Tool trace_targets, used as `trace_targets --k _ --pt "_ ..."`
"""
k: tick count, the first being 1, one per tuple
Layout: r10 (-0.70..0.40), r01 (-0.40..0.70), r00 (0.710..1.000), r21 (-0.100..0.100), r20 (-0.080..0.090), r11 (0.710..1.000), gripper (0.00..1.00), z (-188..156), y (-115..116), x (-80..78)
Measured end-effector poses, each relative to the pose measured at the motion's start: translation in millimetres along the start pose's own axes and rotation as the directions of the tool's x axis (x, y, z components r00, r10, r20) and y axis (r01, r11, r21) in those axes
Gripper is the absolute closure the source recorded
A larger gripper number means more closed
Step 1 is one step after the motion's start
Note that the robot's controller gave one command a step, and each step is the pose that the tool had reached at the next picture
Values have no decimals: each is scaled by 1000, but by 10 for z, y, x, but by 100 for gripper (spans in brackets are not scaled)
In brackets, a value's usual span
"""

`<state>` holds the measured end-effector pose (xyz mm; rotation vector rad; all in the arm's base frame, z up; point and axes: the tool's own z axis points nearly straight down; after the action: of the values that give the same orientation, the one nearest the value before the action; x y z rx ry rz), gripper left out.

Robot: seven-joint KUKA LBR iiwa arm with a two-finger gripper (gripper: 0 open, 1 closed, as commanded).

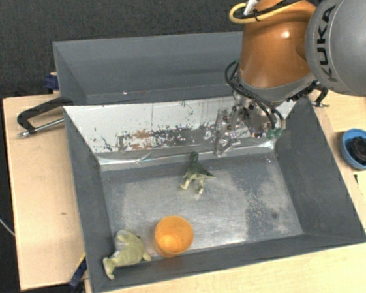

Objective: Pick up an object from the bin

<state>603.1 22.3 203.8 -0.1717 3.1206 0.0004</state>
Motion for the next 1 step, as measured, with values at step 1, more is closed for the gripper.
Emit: trace_targets --k 1 --pt "11 -11 1000 1 -1 1000 100 -671 -240 171"
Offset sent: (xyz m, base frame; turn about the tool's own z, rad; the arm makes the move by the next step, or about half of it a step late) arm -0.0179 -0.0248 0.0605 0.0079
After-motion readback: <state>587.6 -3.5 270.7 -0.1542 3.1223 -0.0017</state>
